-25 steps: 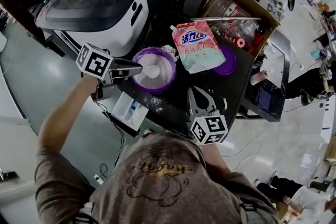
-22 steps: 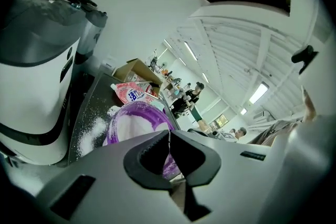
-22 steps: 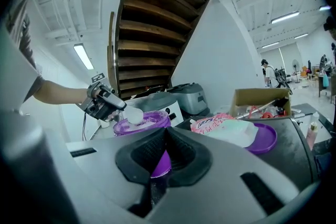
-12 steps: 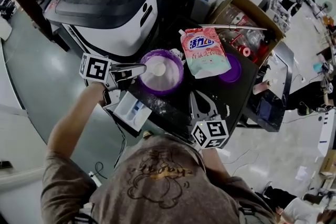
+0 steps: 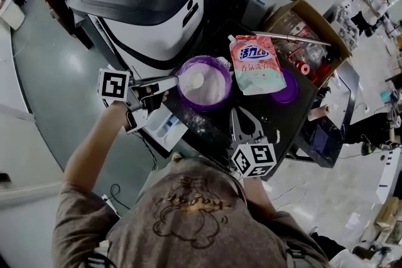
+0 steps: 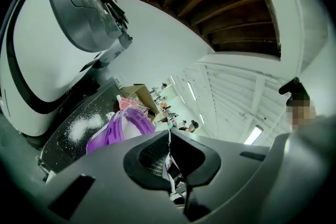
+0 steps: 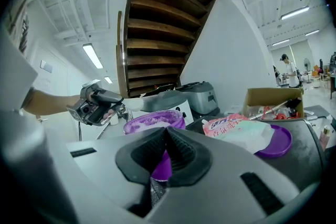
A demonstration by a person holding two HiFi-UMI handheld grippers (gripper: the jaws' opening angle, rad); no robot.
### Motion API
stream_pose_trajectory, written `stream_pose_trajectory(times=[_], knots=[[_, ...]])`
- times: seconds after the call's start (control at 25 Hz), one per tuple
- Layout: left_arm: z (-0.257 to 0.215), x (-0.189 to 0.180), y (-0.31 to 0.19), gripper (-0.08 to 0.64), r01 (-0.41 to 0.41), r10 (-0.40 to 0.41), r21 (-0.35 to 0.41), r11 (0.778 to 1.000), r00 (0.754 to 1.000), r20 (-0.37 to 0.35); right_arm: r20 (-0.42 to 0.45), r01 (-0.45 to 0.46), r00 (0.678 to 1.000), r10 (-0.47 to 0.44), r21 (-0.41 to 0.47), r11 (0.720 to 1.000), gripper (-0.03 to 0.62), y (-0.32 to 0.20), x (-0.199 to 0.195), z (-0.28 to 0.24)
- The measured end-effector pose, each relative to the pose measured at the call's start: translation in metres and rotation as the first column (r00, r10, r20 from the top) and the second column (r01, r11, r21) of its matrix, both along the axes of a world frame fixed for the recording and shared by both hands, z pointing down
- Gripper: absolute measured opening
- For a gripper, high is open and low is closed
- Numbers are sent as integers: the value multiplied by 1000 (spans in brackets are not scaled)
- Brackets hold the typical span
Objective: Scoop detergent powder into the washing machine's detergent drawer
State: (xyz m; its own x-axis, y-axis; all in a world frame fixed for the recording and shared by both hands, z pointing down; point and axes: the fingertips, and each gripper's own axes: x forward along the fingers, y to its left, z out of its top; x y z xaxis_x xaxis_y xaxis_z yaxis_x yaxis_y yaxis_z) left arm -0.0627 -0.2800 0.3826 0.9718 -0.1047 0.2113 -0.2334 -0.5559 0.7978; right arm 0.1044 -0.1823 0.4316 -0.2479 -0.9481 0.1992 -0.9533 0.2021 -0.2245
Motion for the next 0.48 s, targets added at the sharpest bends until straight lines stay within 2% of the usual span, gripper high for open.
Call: stream_pose_trajectory(times=[0.08, 0.2, 0.48], knots=[[-1, -6, 3, 23, 26, -26, -20, 999, 1000, -14, 0, 16, 1000, -16, 2, 1000, 2, -1, -5, -2], [1, -18, 10, 23, 85, -89, -96, 992, 995, -41, 2, 40, 999, -40, 5, 999, 2, -3, -14, -3], [4, -43, 24, 23, 161, -171, -116, 980, 982, -84, 4, 93, 996, -93, 3, 996, 2, -6, -33, -3]])
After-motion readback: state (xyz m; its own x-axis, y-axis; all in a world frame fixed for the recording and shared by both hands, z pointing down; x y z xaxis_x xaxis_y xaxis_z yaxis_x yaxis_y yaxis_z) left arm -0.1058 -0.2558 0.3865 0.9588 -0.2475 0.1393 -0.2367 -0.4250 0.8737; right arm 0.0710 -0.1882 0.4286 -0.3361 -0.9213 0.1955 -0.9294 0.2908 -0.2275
